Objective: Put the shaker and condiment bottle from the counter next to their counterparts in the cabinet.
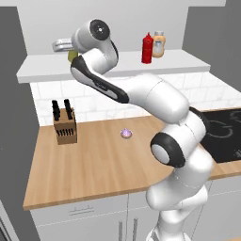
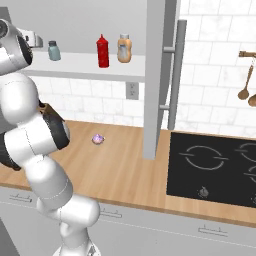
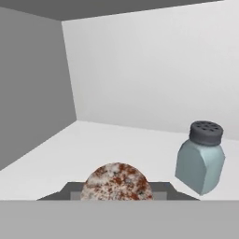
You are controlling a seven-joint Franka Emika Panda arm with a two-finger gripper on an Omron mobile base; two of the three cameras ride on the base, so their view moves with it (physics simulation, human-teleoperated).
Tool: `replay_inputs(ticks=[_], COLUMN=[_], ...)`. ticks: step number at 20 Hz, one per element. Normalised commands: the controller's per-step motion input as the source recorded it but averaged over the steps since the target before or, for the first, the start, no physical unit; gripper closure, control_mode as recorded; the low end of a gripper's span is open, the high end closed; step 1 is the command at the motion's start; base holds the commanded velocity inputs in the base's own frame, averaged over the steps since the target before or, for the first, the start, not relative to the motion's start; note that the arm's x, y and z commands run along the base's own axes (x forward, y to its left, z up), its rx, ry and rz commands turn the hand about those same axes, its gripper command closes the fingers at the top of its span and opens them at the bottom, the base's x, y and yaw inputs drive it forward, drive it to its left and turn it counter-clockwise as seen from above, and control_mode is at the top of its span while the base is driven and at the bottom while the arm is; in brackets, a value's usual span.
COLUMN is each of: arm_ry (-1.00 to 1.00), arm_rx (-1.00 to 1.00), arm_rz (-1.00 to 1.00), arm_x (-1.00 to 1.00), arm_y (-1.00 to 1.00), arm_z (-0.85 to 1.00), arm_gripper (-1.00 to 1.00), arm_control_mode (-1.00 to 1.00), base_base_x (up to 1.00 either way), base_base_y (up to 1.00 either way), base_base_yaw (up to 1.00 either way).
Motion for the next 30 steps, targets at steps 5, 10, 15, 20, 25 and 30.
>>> replay_inputs(ticks=[5, 10, 15, 20, 25, 30], arm_ry=[0.00, 0.00, 0.00, 0.00, 0.00, 0.00], arm_rx=[0.00, 0.00, 0.00, 0.00, 0.00, 0.00], arm_rz=[0.00, 0.03, 0.00, 0.00, 0.00, 0.00], arm_x=[0.45, 0.00, 0.02, 0.10, 0.01, 0.12], arm_y=[0.00, 0.14, 0.01, 0.00, 0.00, 0.00], arm_z=[0.00, -0.02, -0.13, -0.11, -0.22, -0.14], arm_gripper=[1.00, 1.00, 1.00, 1.00, 1.00, 1.00], arm_control_mode=[-1.00, -1.00, -1.00, -1.00, -1.00, -1.00], base_base_x=[0.00, 0.00, 0.00, 0.00, 0.00, 0.00], base_base_y=[0.00, 0.00, 0.00, 0.00, 0.00, 0.00], base_base_yaw=[0.00, 0.00, 0.00, 0.00, 0.00, 0.00])
